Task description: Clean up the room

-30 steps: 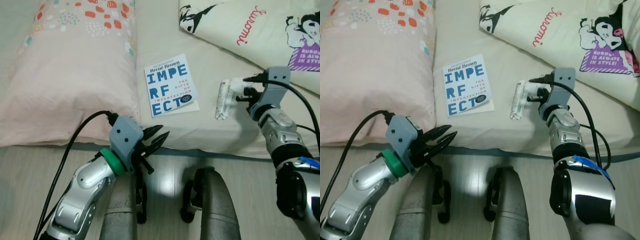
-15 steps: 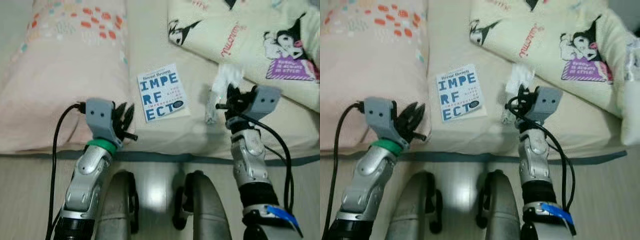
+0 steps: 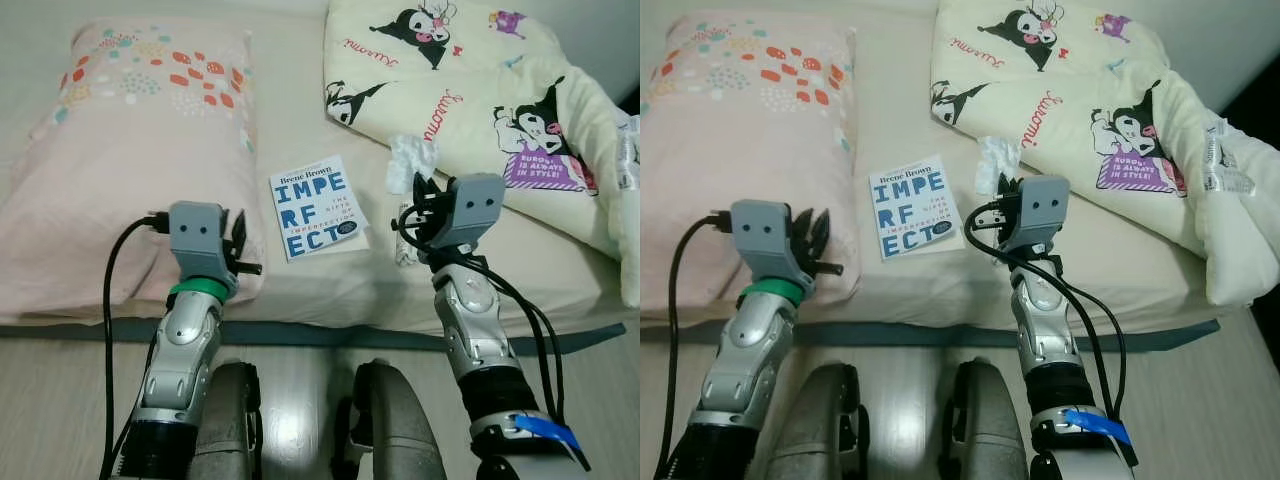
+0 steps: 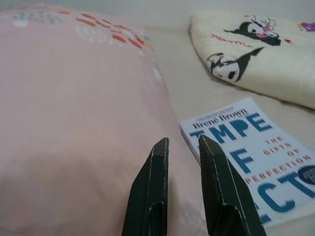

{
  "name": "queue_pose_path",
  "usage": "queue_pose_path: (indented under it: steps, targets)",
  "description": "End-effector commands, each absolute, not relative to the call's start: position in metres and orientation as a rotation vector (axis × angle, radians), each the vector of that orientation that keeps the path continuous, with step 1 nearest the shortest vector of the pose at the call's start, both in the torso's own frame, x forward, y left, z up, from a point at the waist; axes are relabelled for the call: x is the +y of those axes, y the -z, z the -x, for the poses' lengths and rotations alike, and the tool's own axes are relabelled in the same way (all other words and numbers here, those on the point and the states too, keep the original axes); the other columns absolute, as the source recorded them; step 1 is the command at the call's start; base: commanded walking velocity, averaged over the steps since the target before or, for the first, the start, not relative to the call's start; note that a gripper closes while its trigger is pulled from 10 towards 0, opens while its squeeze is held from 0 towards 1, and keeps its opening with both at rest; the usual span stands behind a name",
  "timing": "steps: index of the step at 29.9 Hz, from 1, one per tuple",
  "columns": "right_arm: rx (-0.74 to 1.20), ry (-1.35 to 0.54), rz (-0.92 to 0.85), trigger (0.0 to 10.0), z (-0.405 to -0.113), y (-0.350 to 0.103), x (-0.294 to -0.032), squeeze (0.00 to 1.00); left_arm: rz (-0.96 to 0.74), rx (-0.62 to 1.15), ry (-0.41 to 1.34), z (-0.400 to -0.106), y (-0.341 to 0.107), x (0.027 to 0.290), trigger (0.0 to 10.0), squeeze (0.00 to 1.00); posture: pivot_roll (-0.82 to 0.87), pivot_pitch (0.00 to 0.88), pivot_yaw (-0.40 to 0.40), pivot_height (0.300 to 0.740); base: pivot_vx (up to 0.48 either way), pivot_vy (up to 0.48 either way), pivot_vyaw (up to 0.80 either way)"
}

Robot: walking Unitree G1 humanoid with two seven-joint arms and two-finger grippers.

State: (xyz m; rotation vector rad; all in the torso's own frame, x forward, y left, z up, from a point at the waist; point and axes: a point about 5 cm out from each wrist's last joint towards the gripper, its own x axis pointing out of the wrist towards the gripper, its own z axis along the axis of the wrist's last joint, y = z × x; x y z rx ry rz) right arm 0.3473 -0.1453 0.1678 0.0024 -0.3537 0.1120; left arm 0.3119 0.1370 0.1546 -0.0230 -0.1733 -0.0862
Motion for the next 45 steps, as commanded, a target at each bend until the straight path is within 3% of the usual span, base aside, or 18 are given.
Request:
queue_pose_path:
  steps: [1,29,45]
  targets:
    - [-0.317,-0.103,-0.010,10.0,-0.345,-0.159,-0.148,0.00,0.022,-0.160,0.085,-0.311,-0.149,0.136,10.0,0.00,0.07,0.110,-0.066,0.627,0.000,0.000,0.00]
    - [-0.269,-0.130,-0.023,10.0,-0.342,-0.145,-0.133,0.00,0.003,-0.217,0.026,-0.319,-0.149,0.141,10.0,0.00,0.06,0.097,-0.046,0.740,0.000,0.000,0.00]
    - [-0.268,-0.081,-0.019,10.0,-0.341,-0.142,-0.144,0.00,-0.004,-0.230,0.024,-0.326,-0.152,0.145,10.0,0.00,0.06,0.069,-0.028,0.740,0.000,0.000,0.00]
